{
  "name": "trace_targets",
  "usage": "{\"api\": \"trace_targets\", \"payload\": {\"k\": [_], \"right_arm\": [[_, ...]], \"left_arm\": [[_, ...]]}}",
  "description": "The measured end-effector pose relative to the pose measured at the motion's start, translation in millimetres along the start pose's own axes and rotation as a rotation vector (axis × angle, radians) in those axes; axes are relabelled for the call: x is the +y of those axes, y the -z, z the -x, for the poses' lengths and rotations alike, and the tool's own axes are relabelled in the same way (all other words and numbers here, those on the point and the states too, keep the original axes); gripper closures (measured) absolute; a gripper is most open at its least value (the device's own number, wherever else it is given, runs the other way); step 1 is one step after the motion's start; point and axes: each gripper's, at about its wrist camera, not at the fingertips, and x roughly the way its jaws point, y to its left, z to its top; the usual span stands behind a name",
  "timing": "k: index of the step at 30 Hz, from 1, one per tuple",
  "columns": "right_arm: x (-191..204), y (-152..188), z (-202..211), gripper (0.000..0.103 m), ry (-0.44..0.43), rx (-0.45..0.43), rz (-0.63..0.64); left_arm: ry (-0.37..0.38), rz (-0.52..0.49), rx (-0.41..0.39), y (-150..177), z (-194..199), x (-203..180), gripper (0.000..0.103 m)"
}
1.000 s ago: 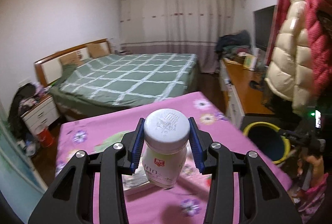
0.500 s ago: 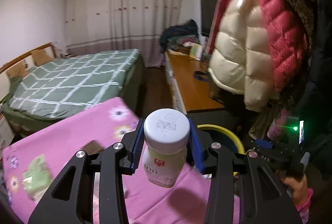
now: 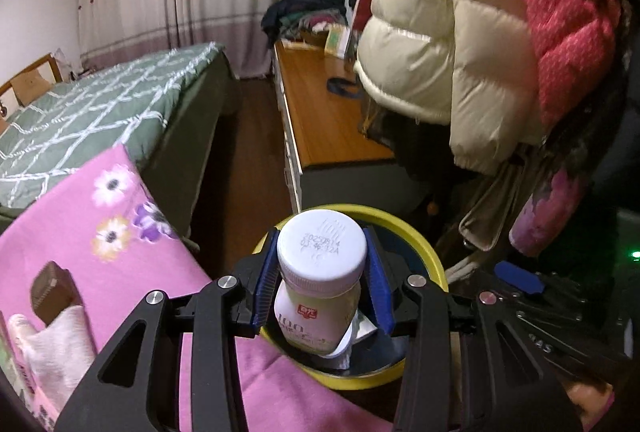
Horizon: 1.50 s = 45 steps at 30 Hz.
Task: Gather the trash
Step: 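Lift the bottle, carry it over the bin and open the left tool, then move the left tool back over the table, then reach to the white crumpled tissue and grasp it with the right tool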
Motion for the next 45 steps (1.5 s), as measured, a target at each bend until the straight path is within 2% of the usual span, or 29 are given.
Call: {"api": "trace_targets", "payload": {"k": [1,2,4,7,10,14,20,23,26,30,36,40,45], "right_arm": [[0.0,0.0,-0.4,0.06,0.0,0.002,0.001],[0.2,-0.3,-0.8,0.06,0.0,0.004,0.001],[1.3,0.2,-1.7,0.06,-0.002,0.006,0.004],[4.8,1.5,-4.4,0.06,-0.008,0.012,0.007],[10.5,4.0,-6.3,0.06,-0.019,0.02,0.018],[25.4,8.6,-10.1,0.06,-0.038,0.035,0.05],[61.4,15.8,-14.8,0.06,-0.081,0.059,0.122],[88.3,19.7,-17.4,0.06,-0.113,0.07,0.179],[120.6,21.5,-19.6,0.06,-0.152,0.078,0.244],[173.6,24.6,-21.0,0.06,-0.218,0.086,0.341],[258.5,36.3,-30.6,0.06,-0.279,0.108,0.496],[301.6,42.1,-49.4,0.06,-0.283,0.156,0.564],[332.2,53.2,-71.6,0.06,-0.27,0.214,0.613]], "left_arm": [[0.001,0.001,0.009,2.3,-2.2,0.4,0.059],[0.005,0.005,0.008,3.9,-2.4,0.0,0.037],[-0.015,0.01,-0.05,7.0,10.5,1.7,0.024],[-0.044,-0.006,-0.098,8.9,39.6,8.1,0.023],[-0.043,0.039,-0.125,14.3,72.3,24.0,0.018],[-0.098,0.105,-0.174,36.7,127.5,56.6,0.01],[-0.289,0.225,-0.222,88.9,205.9,121.1,0.009],[-0.402,0.305,-0.238,119.6,241.8,153.7,0.008],[-0.478,0.364,-0.25,145.9,268.1,176.3,0.008],[-0.531,0.431,-0.256,175.6,290.8,202.3,0.008],[-0.548,0.495,-0.261,209.0,309.1,227.7,0.007],[-0.573,0.5,-0.264,220.0,313.0,229.8,0.007],[-0.589,0.532,-0.266,231.6,315.2,236.8,0.007]]}}
